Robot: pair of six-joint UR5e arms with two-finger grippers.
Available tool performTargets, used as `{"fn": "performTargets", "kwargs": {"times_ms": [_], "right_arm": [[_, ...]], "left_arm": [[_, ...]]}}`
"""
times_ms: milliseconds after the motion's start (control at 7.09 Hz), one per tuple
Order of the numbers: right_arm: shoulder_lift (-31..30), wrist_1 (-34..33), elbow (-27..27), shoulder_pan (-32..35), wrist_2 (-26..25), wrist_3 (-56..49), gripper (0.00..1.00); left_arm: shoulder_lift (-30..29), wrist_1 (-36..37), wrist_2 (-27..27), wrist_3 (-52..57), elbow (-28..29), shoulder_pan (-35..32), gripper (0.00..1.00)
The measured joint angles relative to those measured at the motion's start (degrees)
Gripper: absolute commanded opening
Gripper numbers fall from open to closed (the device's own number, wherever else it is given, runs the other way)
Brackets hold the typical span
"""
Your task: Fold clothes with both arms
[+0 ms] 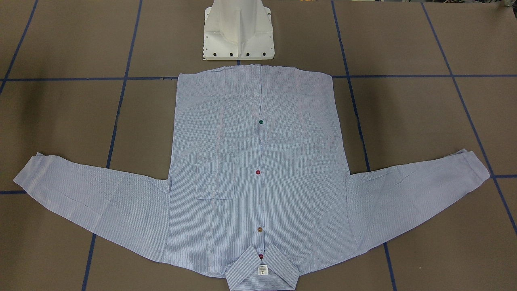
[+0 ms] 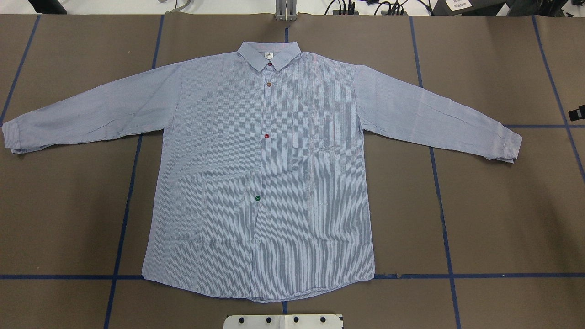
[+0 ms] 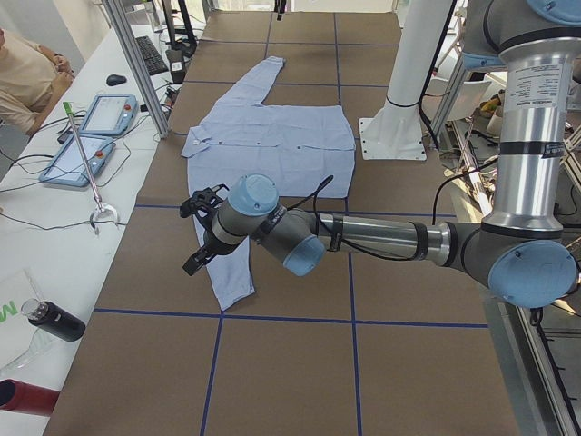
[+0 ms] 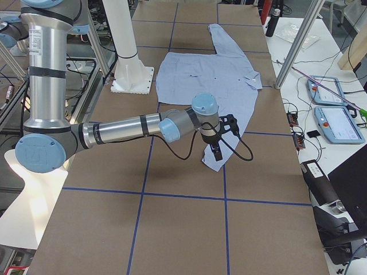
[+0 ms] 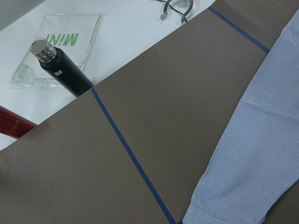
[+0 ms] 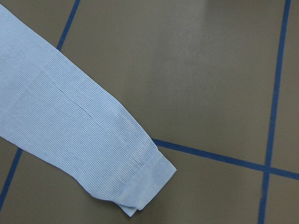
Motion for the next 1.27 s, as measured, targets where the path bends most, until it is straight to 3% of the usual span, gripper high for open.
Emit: {"fn": "performTargets", "kwargs": {"times_ms": [423, 564, 1129, 1270], "right_arm": [[-1.49, 26.44, -10.06, -11.38, -9.86, 24.71, 0.98], [-2.91, 31.83, -11.65, -14.32, -13.32, 29.82, 0.97], [-5.18, 35.48, -12.51, -25.00, -28.19, 40.08, 0.70], [-5.07, 35.50, -12.62, -26.67, -30.63, 41.06, 0.69]], "left_arm": [[0.30, -0.09, -0.03, 0.09, -0.03, 0.00, 1.00], [0.41, -0.10, -0.03, 0.12, -0.05, 0.00, 1.00], [0.61, -0.10, -0.03, 0.19, -0.05, 0.00, 1.00], [0.61, -0.10, -0.03, 0.19, -0.03, 0.00, 1.00]]}}
